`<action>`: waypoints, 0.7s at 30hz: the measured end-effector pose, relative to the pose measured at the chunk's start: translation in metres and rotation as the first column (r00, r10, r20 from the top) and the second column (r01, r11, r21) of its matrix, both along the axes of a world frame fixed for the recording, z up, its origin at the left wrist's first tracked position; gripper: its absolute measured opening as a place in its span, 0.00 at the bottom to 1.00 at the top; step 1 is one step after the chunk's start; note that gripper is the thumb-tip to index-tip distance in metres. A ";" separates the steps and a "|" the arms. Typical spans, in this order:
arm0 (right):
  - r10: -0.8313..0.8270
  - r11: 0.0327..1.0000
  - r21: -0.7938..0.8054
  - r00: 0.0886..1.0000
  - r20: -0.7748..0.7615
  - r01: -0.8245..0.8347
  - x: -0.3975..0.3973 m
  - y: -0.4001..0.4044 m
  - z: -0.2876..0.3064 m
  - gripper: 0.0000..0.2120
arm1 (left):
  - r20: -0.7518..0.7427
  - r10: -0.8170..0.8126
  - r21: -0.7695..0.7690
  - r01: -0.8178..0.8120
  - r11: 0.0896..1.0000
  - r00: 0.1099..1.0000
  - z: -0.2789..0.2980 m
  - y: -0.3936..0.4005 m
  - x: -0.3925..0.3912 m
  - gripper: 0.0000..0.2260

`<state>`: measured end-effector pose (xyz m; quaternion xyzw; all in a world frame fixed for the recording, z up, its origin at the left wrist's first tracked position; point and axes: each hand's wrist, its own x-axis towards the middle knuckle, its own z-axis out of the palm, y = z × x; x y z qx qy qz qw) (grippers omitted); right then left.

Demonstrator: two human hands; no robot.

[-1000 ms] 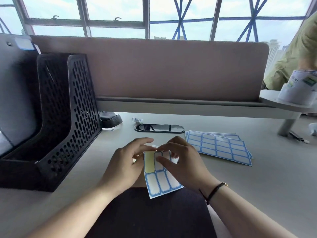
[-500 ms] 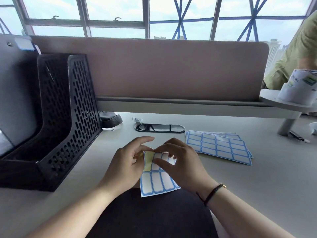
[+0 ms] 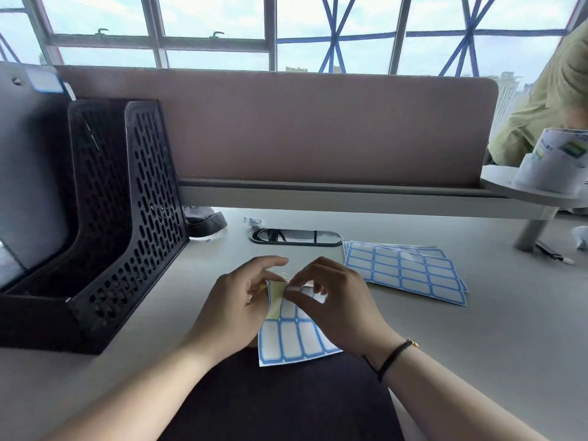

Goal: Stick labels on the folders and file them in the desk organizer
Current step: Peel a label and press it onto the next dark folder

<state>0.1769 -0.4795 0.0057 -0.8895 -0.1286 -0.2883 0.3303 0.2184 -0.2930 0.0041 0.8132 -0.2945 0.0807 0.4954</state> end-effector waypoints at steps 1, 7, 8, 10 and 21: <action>-0.002 1.000 0.008 1.000 -0.013 0.002 0.000 -0.001 0.000 0.03 | 0.009 0.000 0.010 0.000 1.000 1.000 0.000 -0.001 0.000 0.21; -0.052 0.999 -0.010 0.991 -0.119 0.051 0.002 -0.009 -0.003 0.07 | 0.058 0.066 0.001 -0.066 0.998 0.996 0.003 -0.002 0.002 0.19; -0.059 0.998 -0.011 0.989 -0.134 0.058 0.003 -0.010 -0.003 0.07 | 0.026 0.068 -0.001 -0.068 0.998 0.997 0.003 -0.002 0.001 0.19; -0.062 0.998 0.001 0.984 -0.165 0.063 0.004 -0.010 -0.004 0.08 | -0.055 0.051 0.002 -0.051 0.999 0.997 0.004 -0.003 0.000 0.18; -0.048 0.977 0.180 0.941 -0.336 0.114 0.006 -0.011 -0.009 0.09 | -0.124 -0.070 0.042 0.075 0.996 0.990 -0.005 -0.006 0.000 0.21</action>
